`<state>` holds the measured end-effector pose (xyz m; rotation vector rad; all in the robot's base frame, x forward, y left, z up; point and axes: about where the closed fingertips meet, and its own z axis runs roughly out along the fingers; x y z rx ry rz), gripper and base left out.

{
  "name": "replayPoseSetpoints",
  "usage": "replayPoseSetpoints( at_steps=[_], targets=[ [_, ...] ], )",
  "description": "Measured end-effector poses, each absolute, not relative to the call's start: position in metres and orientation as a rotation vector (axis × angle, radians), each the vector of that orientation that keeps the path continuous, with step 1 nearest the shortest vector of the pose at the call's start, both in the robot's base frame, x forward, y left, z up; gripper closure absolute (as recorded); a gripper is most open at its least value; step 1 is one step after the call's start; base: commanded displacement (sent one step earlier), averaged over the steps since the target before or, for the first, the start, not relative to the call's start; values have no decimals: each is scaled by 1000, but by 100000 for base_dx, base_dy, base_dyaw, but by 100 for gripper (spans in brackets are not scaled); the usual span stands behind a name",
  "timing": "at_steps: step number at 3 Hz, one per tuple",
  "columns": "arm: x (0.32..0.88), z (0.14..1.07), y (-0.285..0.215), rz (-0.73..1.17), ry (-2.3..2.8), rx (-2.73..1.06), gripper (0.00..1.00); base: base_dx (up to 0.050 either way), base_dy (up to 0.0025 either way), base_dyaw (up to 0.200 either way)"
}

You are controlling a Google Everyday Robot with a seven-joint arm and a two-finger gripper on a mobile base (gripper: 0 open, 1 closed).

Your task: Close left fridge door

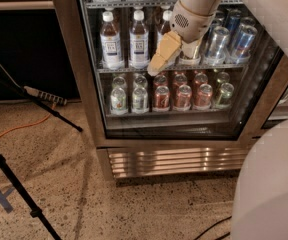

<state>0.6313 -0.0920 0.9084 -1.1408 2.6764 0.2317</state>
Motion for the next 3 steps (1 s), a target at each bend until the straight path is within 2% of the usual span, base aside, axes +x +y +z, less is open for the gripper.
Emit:
replayPoseSetpoints(
  at_steps=[1, 3],
  targets=[
    [631, 908, -92, 232, 2676, -1141, 0, 4952, -2, 24],
    [631, 908, -92, 232, 2676, -1141, 0, -5000, -1, 10]
  ],
)
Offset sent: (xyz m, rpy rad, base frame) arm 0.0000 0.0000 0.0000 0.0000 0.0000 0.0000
